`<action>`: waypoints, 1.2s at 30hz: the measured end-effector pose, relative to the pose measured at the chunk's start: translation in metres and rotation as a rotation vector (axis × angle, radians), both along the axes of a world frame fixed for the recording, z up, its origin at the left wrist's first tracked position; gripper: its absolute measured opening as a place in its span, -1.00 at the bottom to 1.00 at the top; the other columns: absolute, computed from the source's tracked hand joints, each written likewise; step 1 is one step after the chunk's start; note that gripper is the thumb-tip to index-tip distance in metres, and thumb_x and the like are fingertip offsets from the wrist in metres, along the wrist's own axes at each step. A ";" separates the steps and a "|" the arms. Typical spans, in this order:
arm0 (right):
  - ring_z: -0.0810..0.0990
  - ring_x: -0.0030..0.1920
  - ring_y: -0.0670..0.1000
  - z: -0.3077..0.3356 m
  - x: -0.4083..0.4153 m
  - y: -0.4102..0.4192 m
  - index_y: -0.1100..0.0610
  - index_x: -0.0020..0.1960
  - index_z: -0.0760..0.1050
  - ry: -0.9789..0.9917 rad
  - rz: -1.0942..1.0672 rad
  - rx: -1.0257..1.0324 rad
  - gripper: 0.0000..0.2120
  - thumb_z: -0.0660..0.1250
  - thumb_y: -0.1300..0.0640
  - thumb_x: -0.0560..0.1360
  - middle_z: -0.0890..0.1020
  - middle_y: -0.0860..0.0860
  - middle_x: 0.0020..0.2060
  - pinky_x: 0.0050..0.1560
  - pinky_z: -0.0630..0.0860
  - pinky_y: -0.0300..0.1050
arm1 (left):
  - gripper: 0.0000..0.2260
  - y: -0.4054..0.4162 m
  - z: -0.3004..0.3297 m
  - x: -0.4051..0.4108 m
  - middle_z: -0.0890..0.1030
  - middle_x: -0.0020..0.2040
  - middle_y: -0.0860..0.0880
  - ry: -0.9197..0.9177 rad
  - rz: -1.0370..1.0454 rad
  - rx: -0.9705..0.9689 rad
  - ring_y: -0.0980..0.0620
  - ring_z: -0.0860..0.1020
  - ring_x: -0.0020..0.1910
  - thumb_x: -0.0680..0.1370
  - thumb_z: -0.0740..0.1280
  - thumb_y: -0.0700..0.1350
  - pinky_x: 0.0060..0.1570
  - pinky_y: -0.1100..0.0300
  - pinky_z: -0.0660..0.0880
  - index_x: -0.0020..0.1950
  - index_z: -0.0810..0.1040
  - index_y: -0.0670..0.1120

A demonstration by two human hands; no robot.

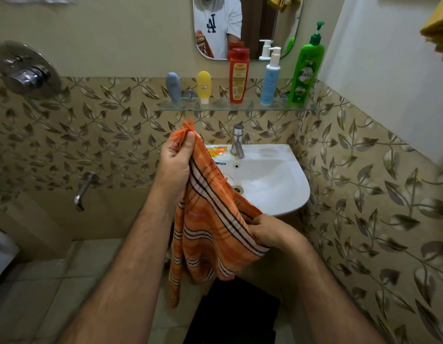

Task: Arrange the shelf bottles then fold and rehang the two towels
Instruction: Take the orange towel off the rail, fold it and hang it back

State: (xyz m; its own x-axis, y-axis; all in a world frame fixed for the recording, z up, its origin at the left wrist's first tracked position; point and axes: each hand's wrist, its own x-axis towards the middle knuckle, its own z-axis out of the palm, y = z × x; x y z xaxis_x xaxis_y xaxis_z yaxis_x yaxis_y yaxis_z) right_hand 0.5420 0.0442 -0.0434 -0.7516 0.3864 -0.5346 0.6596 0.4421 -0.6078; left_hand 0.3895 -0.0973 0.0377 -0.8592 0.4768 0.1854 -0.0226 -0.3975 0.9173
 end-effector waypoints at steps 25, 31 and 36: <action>0.62 -0.23 0.04 -0.014 -0.026 0.135 0.07 -0.30 0.56 0.297 -0.458 0.329 -0.91 0.42 0.21 0.36 0.63 -0.04 -0.36 -0.08 0.60 0.03 | -0.81 0.080 0.010 -0.018 0.54 -0.39 0.13 0.215 0.346 -0.080 0.19 0.53 -0.38 0.64 0.28 -0.07 -0.31 0.28 0.55 -0.18 0.50 -0.01; 0.48 -0.32 0.03 -0.019 -0.022 0.148 0.11 -0.11 0.47 -0.005 -0.285 0.223 -0.82 0.43 0.06 0.40 0.54 0.03 -0.31 -0.32 0.36 -0.14 | -0.81 0.082 0.012 -0.021 0.51 -0.43 0.14 0.198 0.353 -0.055 0.21 0.50 -0.43 0.64 0.27 -0.08 -0.37 0.30 0.55 -0.18 0.48 -0.01; 0.51 -0.52 -0.05 -0.004 -0.018 0.160 0.15 0.04 0.55 -0.067 -0.235 -0.258 -0.86 0.24 0.16 0.57 0.60 0.03 -0.45 -0.41 0.38 -0.27 | -0.87 0.065 -0.002 -0.036 0.53 -0.34 0.14 0.121 0.465 -0.058 0.24 0.53 -0.39 0.64 0.28 -0.08 -0.31 0.31 0.55 -0.11 0.51 0.00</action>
State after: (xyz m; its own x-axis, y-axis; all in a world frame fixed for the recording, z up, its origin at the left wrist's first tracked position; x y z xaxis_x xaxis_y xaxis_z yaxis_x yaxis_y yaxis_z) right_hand 0.5241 0.2038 -0.0477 -0.6182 0.3907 -0.6820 0.7671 0.1109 -0.6318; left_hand 0.3532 -0.0323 0.0354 -0.9577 0.0602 0.2814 0.2533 -0.2881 0.9235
